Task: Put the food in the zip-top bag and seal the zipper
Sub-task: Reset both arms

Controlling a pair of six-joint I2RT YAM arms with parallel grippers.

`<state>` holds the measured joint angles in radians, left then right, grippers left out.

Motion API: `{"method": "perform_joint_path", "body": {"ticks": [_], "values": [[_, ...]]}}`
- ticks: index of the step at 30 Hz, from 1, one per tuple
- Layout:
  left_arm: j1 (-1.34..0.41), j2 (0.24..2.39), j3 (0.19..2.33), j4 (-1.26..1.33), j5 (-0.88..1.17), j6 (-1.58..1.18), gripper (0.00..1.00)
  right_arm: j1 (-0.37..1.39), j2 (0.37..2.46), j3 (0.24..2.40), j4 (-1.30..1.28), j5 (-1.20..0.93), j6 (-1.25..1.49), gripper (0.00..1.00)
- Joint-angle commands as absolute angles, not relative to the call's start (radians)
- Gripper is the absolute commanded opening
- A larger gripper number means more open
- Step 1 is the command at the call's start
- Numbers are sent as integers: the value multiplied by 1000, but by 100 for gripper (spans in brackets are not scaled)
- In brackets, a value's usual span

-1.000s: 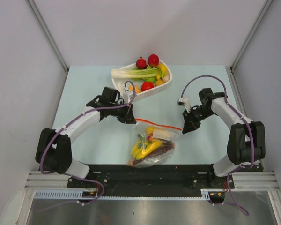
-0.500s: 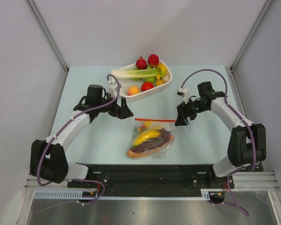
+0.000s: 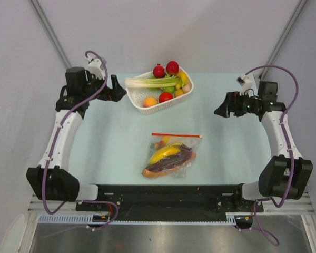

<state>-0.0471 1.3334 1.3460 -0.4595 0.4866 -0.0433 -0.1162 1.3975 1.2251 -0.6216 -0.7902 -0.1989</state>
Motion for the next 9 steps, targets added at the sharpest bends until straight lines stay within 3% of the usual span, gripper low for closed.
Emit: {"method": "perform_joint_path", "body": {"ticks": [1, 9], "values": [[-22, 1483, 1499, -707, 385, 45, 99, -235, 1437, 1259, -560, -796, -69, 100], [46, 1491, 1433, -641, 311, -23, 100, -331, 1488, 1261, -531, -750, -54, 100]]}}
